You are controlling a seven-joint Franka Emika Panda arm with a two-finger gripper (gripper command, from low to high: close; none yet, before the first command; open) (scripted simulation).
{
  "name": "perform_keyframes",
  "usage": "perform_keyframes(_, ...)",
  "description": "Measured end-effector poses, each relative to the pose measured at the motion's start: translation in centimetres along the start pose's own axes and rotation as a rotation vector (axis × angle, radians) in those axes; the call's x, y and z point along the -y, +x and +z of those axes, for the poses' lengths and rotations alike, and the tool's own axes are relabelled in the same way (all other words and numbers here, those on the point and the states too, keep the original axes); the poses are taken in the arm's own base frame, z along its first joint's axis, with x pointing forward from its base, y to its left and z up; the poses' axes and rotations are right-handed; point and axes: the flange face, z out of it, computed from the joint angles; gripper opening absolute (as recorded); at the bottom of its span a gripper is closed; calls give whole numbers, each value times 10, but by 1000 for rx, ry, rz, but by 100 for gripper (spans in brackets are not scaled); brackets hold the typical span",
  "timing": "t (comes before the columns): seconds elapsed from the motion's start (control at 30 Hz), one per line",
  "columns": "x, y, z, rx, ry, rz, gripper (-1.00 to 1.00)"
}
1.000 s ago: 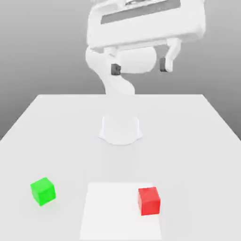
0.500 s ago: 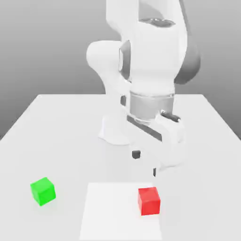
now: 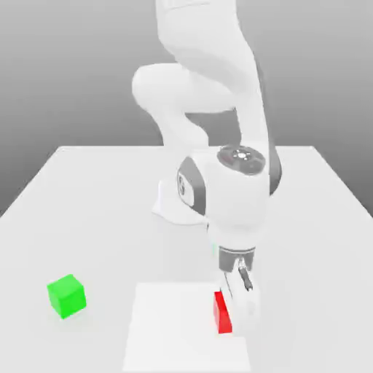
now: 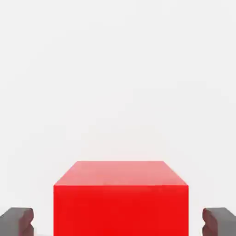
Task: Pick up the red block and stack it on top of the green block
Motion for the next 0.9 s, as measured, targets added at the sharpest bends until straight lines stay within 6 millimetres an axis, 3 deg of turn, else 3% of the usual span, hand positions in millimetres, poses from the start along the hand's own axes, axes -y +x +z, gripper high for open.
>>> perform_keyframes(0.13, 0, 0, 0, 1, 0, 0, -100)
perform_keyframes(0.33, 2, 1, -56, -1, 1, 8, -100)
perform_keyframes(0.37, 18, 16, -62, -3, 2, 86, -100)
perform_keyframes(0.43, 59, 63, -69, -8, 4, 310, -100)
perform_keyframes(0.53, 105, 136, -80, -10, 7, 644, -100)
perform_keyframes(0.63, 134, 216, -90, -8, 6, 975, -100)
perform_keyframes(0.73, 145, 291, -90, -3, 3, 1257, -100)
perform_keyframes(0.77, 146, 303, -81, -3, 3, 1295, -100)
perform_keyframes(0.8, 146, 284, -71, -2, 2, 1252, -100)
perform_keyframes(0.87, 145, 275, -50, 0, 1, 1237, -100)
perform_keyframes(0.9, 145, 274, -40, 0, 1, 1234, 100)
